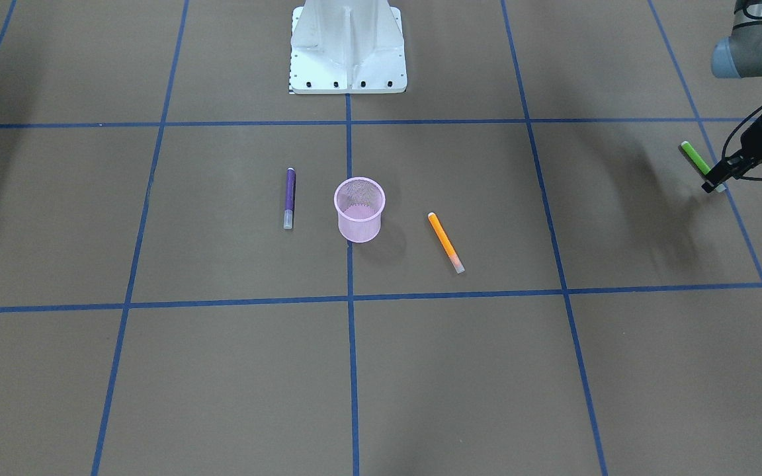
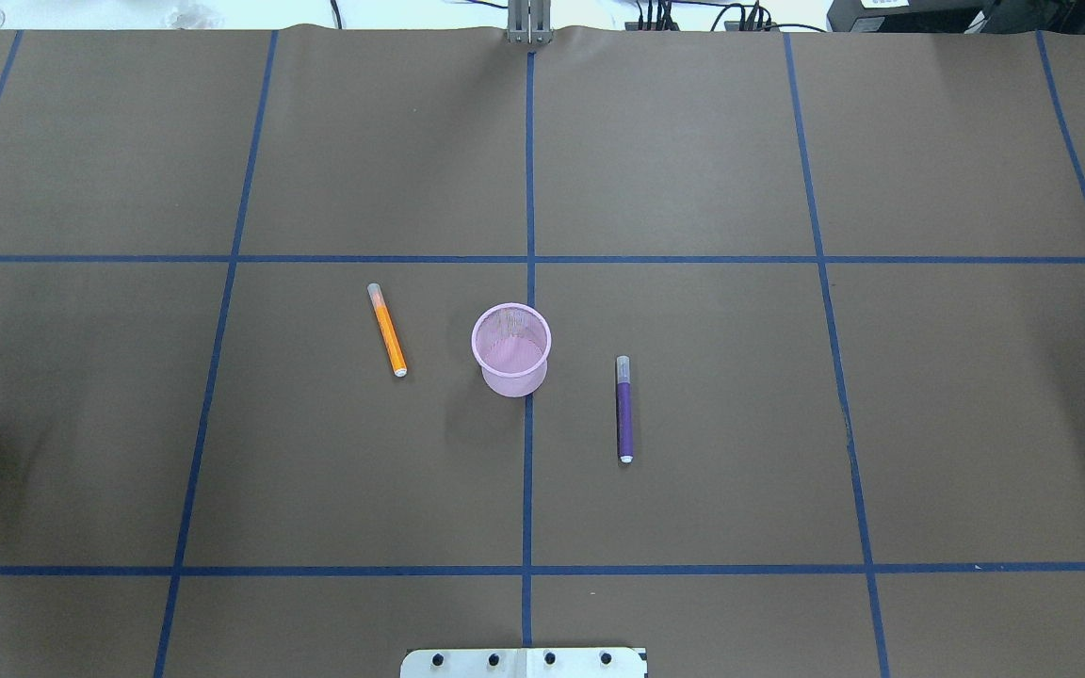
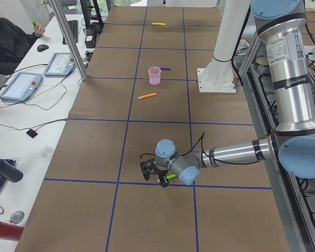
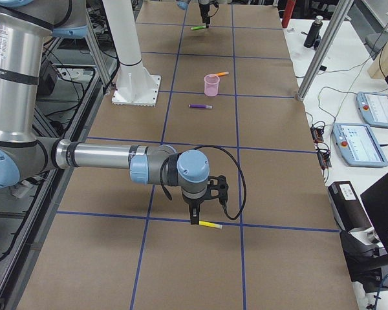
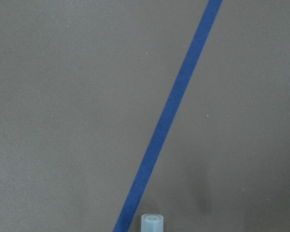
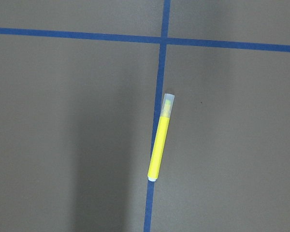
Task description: Collect pens into pen holder
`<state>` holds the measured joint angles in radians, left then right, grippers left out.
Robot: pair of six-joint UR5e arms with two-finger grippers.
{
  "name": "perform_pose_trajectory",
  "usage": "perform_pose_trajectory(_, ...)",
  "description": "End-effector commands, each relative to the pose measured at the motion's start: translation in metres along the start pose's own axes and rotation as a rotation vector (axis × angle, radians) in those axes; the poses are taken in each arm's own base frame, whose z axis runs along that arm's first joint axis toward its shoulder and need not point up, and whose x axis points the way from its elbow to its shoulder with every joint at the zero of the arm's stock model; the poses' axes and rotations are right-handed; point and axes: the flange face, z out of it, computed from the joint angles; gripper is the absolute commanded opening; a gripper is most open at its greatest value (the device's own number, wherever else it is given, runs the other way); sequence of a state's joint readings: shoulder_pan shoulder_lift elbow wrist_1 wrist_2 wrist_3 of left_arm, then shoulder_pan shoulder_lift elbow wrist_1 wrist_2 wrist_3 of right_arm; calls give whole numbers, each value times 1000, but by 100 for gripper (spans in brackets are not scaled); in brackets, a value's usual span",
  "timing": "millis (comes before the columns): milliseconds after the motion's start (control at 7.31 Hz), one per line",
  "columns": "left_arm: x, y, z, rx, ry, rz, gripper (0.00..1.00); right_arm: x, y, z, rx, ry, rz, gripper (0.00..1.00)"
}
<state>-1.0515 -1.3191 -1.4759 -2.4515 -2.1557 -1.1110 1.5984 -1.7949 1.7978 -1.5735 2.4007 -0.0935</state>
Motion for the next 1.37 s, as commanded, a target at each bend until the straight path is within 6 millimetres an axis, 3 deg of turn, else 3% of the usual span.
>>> perform_pose_trajectory(0,3,4,3,-11,-2,13,76,0,-1,-1,2,0,-2,99)
perform_pose_trajectory(547,7,15,10,-53,7,34,69,-1,-2,-1,4,3,-4,99)
perform_pose_trajectory(1231,-7,24,4,-55,8,37,61,-2,-3,-3,6,2,-5,99)
